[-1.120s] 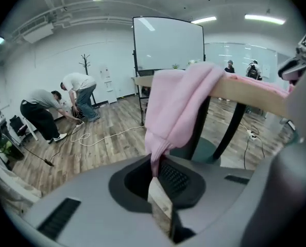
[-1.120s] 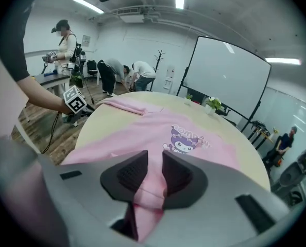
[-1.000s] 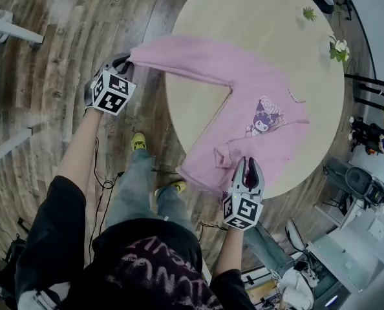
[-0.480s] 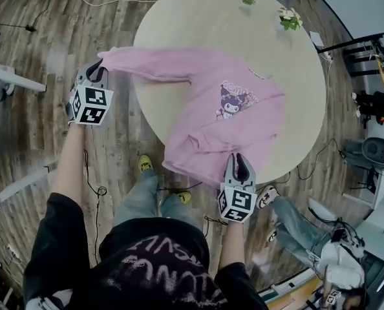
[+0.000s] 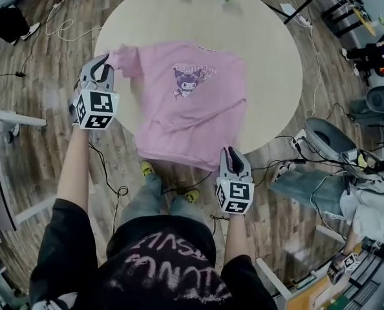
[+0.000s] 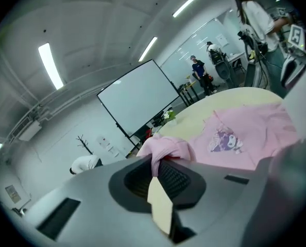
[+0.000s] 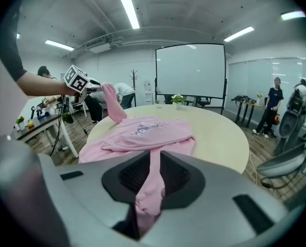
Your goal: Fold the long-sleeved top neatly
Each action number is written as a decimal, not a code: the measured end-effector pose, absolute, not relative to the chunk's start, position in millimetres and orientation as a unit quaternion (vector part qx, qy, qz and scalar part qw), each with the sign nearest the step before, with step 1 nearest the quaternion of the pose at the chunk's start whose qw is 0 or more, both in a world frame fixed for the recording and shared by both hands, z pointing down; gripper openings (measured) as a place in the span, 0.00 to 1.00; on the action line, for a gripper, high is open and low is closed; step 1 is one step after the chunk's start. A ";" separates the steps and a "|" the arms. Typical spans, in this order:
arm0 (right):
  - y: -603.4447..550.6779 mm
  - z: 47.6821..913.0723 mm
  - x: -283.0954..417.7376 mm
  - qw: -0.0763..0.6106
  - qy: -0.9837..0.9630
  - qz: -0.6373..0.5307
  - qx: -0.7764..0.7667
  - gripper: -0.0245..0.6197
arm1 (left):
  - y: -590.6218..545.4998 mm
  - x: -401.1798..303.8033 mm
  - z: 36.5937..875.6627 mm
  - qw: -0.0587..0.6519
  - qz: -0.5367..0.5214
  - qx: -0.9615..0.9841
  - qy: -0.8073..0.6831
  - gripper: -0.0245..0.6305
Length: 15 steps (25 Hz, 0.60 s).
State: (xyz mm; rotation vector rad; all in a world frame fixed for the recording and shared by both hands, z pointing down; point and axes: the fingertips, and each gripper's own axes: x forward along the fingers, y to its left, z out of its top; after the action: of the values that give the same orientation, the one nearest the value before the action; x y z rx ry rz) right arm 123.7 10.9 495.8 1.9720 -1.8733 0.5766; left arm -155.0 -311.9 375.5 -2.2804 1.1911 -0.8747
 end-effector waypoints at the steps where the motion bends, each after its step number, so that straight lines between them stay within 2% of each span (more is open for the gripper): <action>1: 20.4 496.9 130.3 0.175 -0.660 0.207 0.700 0.14 | -302.9 -135.2 369.8 0.224 -0.311 -0.824 0.417 0.08; 9: 87.4 507.1 170.6 0.154 -0.650 0.218 0.711 0.14 | -212.2 3.2 364.7 0.315 -0.305 -0.844 0.310 0.08; 15: 135.3 517.1 188.8 0.149 -0.647 0.228 0.713 0.14 | -121.2 77.3 405.4 0.378 -0.332 -0.838 0.210 0.08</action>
State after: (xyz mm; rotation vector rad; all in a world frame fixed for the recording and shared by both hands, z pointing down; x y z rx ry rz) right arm 188.8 135.3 517.1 2.0489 -1.8591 0.6557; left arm 77.3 -121.2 405.4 -2.1434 0.5364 -0.8489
